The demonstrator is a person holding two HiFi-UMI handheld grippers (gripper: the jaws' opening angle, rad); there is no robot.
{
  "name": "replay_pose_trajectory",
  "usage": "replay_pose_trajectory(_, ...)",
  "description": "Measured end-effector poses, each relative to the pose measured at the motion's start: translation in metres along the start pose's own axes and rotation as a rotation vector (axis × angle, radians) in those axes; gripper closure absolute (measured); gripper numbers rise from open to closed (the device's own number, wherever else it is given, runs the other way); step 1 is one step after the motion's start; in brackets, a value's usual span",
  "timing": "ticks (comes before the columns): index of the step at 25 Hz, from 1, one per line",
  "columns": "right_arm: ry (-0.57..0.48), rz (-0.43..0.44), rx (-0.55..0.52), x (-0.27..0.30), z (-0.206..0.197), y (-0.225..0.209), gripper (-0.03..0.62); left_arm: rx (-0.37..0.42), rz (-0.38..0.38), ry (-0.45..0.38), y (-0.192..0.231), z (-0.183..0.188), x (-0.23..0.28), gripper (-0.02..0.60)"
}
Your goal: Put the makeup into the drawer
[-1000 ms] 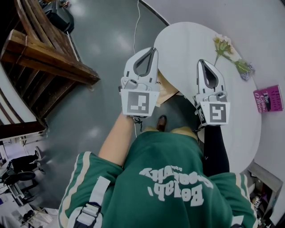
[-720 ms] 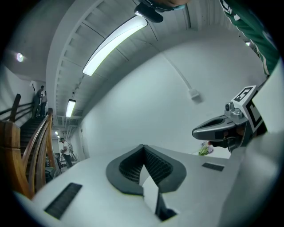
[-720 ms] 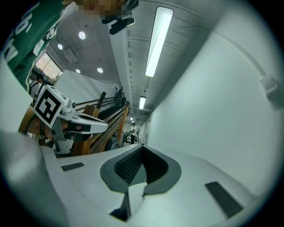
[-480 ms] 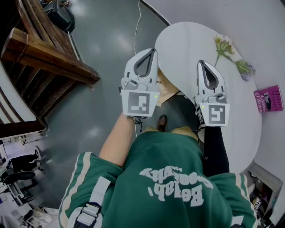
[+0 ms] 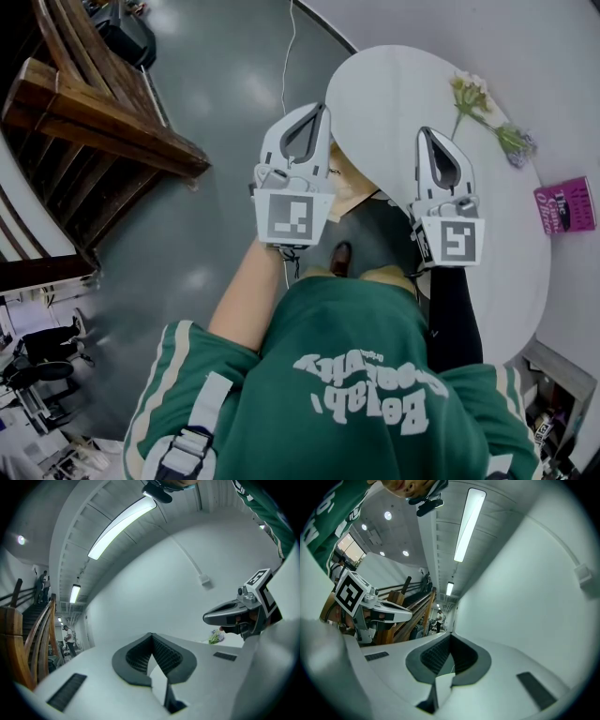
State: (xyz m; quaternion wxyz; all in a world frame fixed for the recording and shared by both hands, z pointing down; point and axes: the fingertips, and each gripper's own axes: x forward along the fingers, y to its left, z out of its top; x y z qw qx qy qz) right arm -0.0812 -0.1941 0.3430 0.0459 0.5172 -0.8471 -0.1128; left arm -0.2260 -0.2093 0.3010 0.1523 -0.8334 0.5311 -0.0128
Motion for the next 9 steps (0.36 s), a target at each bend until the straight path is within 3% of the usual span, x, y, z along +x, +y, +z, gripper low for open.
replay_pose_trajectory(9, -0.001, 0.006, 0.004, -0.0006, -0.0013, 0.0055, 0.586, 0.006, -0.017, 0.008, -0.0031, -0.0029, -0.0040, 0.566)
